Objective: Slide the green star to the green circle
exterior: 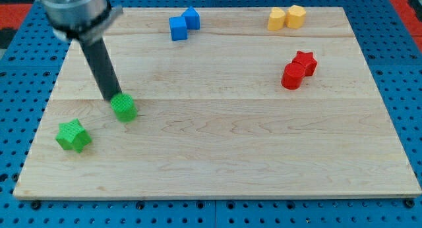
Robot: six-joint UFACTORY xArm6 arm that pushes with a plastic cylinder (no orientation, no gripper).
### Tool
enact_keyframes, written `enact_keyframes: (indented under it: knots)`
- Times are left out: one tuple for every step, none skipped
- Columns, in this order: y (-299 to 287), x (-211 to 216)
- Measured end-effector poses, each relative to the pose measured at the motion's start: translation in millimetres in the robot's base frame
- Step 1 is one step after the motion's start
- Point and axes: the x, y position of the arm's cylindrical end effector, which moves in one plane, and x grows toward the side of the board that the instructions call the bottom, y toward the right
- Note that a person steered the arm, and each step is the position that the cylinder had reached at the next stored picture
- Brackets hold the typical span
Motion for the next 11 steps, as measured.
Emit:
enact_keyframes:
  knots:
    - [33.6,60.8]
    - [71.2,110.2]
    - [99.3,123.7]
    - [-7.8,145.0]
    - [-134.5,111.2]
    - [-138.8,82.9]
    - [-71.8,52.7]
    - [-0.6,46.8]
    - [9.4,25.3]
    - [23.7,0.8]
    - [86.7,56.0]
